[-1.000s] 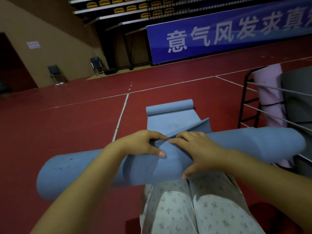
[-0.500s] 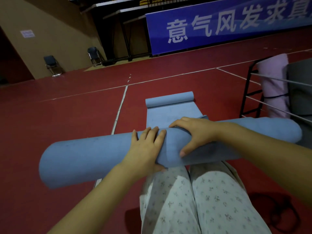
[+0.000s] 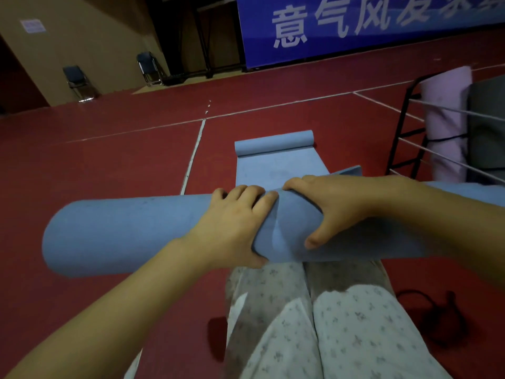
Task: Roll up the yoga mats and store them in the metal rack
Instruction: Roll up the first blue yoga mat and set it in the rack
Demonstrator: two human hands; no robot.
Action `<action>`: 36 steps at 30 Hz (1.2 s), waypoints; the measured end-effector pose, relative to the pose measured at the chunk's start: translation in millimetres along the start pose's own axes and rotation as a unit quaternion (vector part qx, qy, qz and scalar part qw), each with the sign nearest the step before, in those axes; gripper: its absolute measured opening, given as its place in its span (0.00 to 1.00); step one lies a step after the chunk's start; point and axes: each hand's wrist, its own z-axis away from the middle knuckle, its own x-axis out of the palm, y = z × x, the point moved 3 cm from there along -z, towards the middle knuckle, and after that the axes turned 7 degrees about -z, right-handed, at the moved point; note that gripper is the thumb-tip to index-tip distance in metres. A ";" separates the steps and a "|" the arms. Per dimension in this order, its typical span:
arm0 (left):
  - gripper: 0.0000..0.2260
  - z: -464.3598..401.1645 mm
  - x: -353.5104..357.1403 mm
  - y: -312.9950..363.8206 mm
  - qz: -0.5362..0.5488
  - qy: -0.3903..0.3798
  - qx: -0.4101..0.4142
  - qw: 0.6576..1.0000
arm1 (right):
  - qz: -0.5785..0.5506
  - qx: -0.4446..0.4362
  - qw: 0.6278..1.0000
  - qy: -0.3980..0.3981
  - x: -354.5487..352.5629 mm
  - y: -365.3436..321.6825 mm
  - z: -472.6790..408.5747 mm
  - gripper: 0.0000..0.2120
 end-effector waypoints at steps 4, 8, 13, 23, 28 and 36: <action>0.45 26.9 -13.2 34.1 0.019 -0.055 0.039 0.998 | -0.057 -0.011 0.998 -0.025 31.7 -12.7 48.5 0.40; 0.46 27.8 -7.9 36.8 0.041 -0.118 0.029 0.992 | -0.063 -0.025 0.998 -0.005 40.8 -7.8 42.8 0.41; 0.49 7.6 2.2 9.5 0.166 -0.222 0.013 0.961 | -0.093 -0.048 0.994 0.041 23.6 -1.2 30.4 0.37; 0.40 -34.9 21.6 -26.2 0.370 -0.346 -0.018 0.862 | 0.004 -0.030 0.991 0.130 37.2 -14.6 30.0 0.44; 0.41 -31.8 10.9 -32.1 0.282 -0.256 -0.054 0.923 | -0.040 -0.011 0.992 0.115 25.6 -1.0 13.6 0.41; 0.47 -3.0 6.5 -4.0 0.078 -0.172 -0.050 0.981 | -0.134 0.011 0.990 0.041 4.3 21.2 -14.4 0.31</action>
